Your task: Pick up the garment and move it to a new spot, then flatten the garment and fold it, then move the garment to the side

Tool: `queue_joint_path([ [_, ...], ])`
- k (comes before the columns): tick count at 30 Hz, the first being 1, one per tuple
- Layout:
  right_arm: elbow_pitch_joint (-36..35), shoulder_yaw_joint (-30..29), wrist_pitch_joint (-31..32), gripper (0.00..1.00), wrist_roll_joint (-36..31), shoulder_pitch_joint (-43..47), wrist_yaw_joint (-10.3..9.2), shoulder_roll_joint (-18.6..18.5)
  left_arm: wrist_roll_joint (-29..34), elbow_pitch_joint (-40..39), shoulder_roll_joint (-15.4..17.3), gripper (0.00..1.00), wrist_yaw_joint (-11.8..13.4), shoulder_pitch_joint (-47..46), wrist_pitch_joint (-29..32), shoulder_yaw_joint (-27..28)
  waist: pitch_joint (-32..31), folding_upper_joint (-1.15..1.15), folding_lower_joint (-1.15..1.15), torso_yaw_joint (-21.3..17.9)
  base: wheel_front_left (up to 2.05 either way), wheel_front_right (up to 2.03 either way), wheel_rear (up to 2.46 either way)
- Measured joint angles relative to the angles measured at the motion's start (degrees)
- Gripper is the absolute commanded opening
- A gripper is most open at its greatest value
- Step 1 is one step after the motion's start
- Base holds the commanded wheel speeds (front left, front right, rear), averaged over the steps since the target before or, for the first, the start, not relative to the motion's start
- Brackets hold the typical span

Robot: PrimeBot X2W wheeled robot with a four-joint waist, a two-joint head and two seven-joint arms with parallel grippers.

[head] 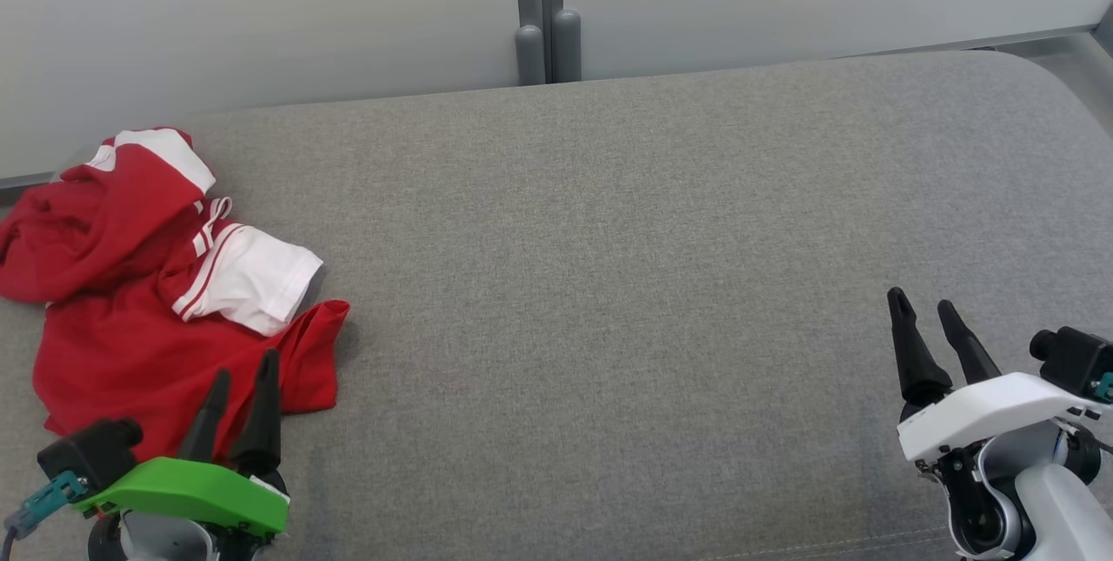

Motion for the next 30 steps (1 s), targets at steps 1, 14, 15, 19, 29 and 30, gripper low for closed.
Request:
queue_joint_path([
  [1, -0.1, 0.1, -0.2, 1.00, -0.8, 0.0, -0.02, -0.1, 1.0, -0.1, 0.1, 1.00, 0.0, 0.0, -0.4, 0.0, 0.0, 0.00, 0.00, 0.0, 0.00, 0.00, 0.00],
  [14, -1.4, 1.0, -2.9, 1.00, -9.2, 0.0, -1.52, -1.0, 10.5, -0.9, 1.5, 1.00, 0.0, 0.1, -2.9, 0.1, -0.1, 0.00, 0.00, -0.6, 0.00, 0.00, 0.00],
  [15, -1.4, 1.0, -3.0, 1.00, -9.8, 0.0, -1.52, -1.1, 11.3, -1.0, 1.5, 1.00, 0.0, 0.1, -2.9, 0.1, -0.1, 0.00, 0.00, -0.6, 0.00, 0.00, 0.00],
  [19, -1.8, 1.3, -3.9, 1.00, -12.5, 0.0, -1.52, -1.6, 14.0, -1.1, 1.9, 1.00, 0.0, 0.3, -4.0, 0.1, -0.2, 0.00, 0.00, -0.8, 0.00, 0.00, 0.00],
  [29, -2.4, 1.6, -6.0, 1.00, -19.9, 0.2, -1.40, -2.6, 21.6, -1.8, 3.0, 1.00, 0.0, 2.0, -6.3, 1.2, -0.1, 0.00, 0.00, -1.2, 0.00, 0.00, 0.00],
  [30, -2.4, 1.6, -6.3, 1.00, -20.5, 0.3, -1.38, -2.6, 22.4, -2.0, 3.0, 1.00, 0.0, 2.0, -6.4, 1.3, -0.1, 0.00, 0.00, -1.2, 0.00, 0.00, 0.00],
])
